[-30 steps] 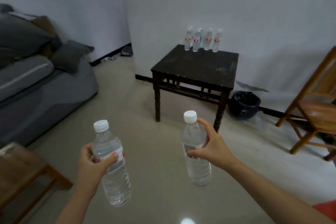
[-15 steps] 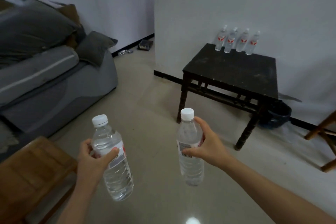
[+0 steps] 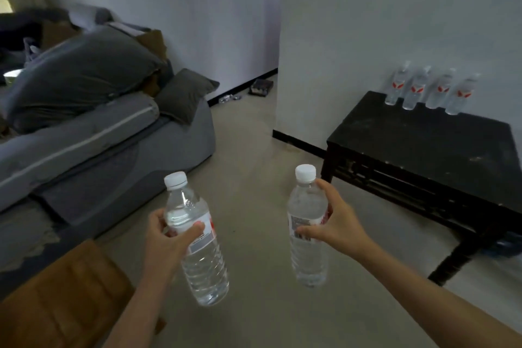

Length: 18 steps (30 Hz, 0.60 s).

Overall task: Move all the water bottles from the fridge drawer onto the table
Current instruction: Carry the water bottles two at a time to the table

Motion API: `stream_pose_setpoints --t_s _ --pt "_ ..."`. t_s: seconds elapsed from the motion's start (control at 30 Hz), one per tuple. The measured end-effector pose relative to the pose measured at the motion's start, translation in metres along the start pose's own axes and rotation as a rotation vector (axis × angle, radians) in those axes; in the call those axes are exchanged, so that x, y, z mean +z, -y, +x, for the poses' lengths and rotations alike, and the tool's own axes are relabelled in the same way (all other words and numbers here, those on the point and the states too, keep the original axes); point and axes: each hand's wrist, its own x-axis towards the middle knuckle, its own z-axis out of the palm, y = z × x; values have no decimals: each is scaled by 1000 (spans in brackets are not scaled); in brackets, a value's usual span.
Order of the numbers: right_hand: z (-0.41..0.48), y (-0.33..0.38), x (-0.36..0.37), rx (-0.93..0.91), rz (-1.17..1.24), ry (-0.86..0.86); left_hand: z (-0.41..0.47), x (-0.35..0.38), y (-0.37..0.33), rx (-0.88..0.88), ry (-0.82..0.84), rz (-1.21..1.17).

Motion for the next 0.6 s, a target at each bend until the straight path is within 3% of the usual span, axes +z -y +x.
stream_pose_setpoints --t_s 0.3,0.6 --pt "145 -11 15 -16 57 25 108 41 -5 -1 -77 -28" --pt "285 -39 46 53 4 -97 272 70 13 -13 -33 -70"
